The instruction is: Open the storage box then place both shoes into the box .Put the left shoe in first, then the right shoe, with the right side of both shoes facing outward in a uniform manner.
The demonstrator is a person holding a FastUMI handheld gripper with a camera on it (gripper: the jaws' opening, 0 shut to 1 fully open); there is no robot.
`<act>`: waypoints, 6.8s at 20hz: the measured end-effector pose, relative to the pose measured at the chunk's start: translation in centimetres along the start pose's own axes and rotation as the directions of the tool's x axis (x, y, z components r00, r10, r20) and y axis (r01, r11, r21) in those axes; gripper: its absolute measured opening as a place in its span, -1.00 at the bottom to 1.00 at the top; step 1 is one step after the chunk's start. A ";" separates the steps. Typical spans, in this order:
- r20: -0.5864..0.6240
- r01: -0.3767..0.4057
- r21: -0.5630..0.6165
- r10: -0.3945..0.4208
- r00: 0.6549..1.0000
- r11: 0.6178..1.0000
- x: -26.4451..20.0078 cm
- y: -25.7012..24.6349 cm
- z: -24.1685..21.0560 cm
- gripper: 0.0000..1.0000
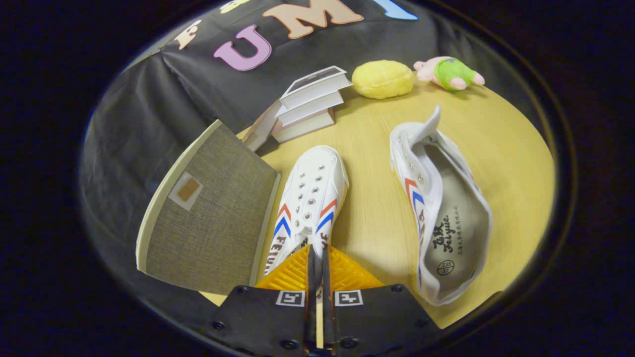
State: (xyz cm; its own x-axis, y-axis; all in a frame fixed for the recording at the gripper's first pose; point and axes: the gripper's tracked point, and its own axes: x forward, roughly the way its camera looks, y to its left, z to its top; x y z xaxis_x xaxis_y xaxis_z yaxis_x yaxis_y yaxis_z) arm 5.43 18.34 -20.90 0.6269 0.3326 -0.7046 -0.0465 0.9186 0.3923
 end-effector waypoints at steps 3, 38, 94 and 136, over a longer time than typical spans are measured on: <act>0.026 -0.052 0.101 0.049 0.998 0.994 -0.5 -0.2 0.8 -0.84; 0.050 -0.050 0.095 0.045 0.998 0.994 1.3 0.4 0.9 -0.89; -0.267 -0.228 -0.020 0.215 0.939 0.973 -2.6 28.9 0.0 0.25; 0.110 0.325 -0.051 -0.318 0.942 0.944 -2.4 -13.8 8.5 -0.15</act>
State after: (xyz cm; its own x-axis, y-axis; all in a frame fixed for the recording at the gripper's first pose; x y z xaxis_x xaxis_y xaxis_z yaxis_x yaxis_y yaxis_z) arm 11.20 3.02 -19.65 0.6907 -0.0024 -0.7231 0.1204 0.9864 0.1117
